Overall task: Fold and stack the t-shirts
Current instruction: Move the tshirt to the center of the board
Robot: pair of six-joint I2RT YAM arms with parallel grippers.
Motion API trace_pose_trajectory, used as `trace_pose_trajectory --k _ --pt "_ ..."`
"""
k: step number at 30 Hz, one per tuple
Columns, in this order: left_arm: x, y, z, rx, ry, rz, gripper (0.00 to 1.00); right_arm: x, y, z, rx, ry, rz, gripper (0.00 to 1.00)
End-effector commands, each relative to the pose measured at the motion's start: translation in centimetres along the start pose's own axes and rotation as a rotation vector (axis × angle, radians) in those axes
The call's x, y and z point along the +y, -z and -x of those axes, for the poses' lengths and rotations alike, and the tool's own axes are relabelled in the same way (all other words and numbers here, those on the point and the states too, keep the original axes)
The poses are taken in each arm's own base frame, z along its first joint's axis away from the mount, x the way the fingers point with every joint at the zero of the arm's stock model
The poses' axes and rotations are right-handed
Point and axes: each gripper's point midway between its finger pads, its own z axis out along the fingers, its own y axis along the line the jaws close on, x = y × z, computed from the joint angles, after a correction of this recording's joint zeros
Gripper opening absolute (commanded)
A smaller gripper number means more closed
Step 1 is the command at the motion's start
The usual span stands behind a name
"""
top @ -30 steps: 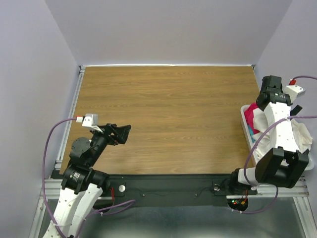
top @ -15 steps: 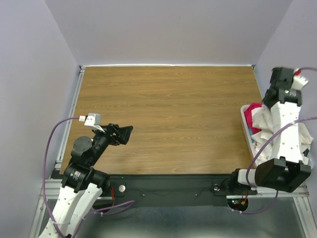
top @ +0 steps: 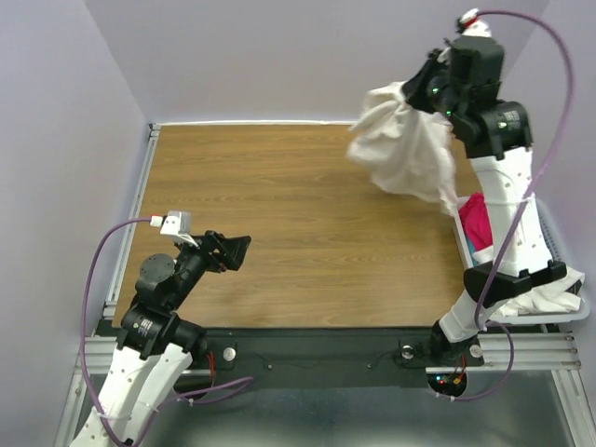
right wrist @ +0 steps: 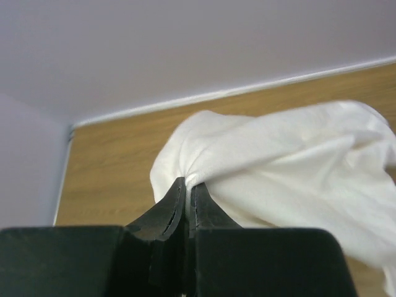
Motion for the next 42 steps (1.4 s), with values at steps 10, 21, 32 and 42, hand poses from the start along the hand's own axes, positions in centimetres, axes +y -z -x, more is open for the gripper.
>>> trace_pose_trajectory --k 10,21,32,42 --pt "0.4 -0.7 0.3 -0.016 0.013 0.027 0.98 8.0 -0.5 -8.3 0.062 -0.079 0.439 0.30" --pt "2.1 -3.1 -2.4 0.106 0.077 0.107 0.98 -5.5 2.5 -25.1 0.324 0.052 0.140 0.81" --pt "11.0 -7.5 -5.5 0.162 0.162 0.540 0.98 -2.0 6.0 -37.9 0.714 0.248 0.424 0.64" --pt "17.0 -10.0 -8.6 0.264 0.210 0.616 0.98 2.4 6.4 -48.5 0.861 0.464 0.374 0.74"
